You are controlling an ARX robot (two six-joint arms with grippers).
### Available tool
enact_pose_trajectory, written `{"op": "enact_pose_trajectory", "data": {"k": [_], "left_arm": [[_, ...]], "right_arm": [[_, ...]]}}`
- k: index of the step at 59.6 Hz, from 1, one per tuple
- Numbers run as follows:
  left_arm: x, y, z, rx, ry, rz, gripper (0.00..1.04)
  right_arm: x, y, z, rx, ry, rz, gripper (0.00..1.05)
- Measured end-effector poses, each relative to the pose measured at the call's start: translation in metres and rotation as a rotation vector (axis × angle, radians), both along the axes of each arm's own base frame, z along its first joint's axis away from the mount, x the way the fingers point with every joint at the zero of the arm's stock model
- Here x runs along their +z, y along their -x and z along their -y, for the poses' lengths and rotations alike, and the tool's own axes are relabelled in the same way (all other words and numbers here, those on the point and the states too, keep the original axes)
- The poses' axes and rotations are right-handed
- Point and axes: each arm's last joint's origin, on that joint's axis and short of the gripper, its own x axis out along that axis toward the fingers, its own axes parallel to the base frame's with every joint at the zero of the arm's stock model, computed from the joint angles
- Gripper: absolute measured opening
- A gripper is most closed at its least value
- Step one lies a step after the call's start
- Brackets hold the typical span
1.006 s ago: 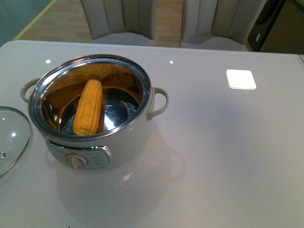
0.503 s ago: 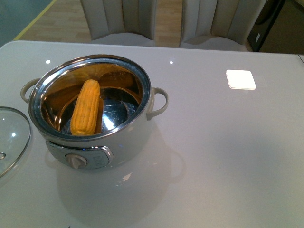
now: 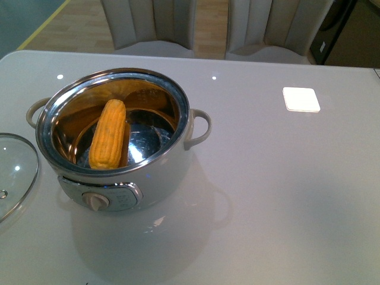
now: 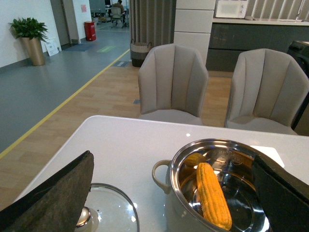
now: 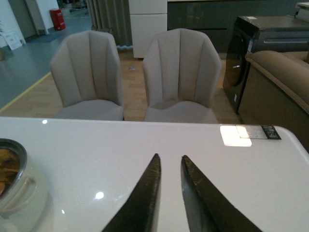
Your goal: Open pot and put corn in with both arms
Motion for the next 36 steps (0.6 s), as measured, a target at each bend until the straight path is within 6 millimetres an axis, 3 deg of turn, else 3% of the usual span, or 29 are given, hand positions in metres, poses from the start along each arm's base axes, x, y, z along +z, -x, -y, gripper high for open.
{"op": "enact_pose_trajectory", "data": {"k": [3, 36], "left_arm": [[0.0, 0.0, 0.0, 0.0, 0.0, 0.0, 0.98], [0.0, 0.0, 0.0, 0.0, 0.0, 0.0, 0.98]], "right_arm": [[-0.002, 0.003, 0.0, 0.0, 0.006, 0.002, 0.02], [-0.014, 0.022, 0.0, 0.0, 0.004, 0.029, 0.02]]}}
